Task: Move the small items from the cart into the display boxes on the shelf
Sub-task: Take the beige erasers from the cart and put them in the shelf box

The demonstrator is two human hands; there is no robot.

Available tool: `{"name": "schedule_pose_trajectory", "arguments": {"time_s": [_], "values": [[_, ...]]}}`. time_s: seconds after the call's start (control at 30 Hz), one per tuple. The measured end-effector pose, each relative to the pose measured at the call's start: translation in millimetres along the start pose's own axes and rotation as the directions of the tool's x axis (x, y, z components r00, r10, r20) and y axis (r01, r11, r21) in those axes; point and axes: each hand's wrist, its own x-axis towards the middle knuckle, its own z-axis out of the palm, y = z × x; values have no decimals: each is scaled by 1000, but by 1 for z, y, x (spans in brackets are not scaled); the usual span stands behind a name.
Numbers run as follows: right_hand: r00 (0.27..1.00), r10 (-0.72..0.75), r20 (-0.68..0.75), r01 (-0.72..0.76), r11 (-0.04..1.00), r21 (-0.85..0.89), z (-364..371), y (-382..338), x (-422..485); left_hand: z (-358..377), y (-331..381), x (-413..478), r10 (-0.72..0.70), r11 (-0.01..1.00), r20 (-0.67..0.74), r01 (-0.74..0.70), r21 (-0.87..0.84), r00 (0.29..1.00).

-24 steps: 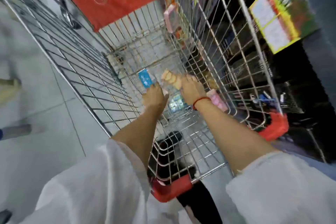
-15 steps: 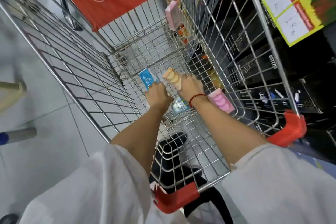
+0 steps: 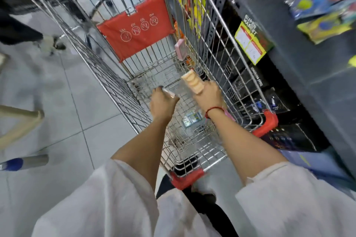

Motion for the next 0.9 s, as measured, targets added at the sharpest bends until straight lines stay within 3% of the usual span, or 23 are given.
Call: {"name": "schedule_pose_trajectory", "arguments": {"time_s": [0.13, 0.37, 0.53, 0.63, 0.77, 0.83, 0.9], "values": [[986, -34, -161, 43, 997, 56, -44, -36, -30, -39, 35, -25, 9, 931, -141, -60, -361, 990], [917, -78, -392, 127, 987, 101, -123, -82, -84, -105, 104, -62, -60, 788, -210, -83, -610, 976], [846, -123, -519, 160, 987, 27, -182, -81, -114, -116, 162, -92, -58, 686, -201, -108, -719, 978], [771, -103, -628, 138, 990, 8, -219, -67, -137, -114, 200, -118, -32, 593, -173, -121, -796, 984], [585, -43, -810, 146, 988, 53, -265, -27, -178, -98, 246, -154, 89, 536, -148, -172, -826, 985], [531, 4, -847, 94, 993, 64, -281, 4, -199, -84, 264, -177, 179, 500, -136, -209, -840, 974], [531, 63, -845, 34, 995, 96, -293, 38, -219, -68, 283, -206, 255, 484, -138, -250, -838, 957]]}}
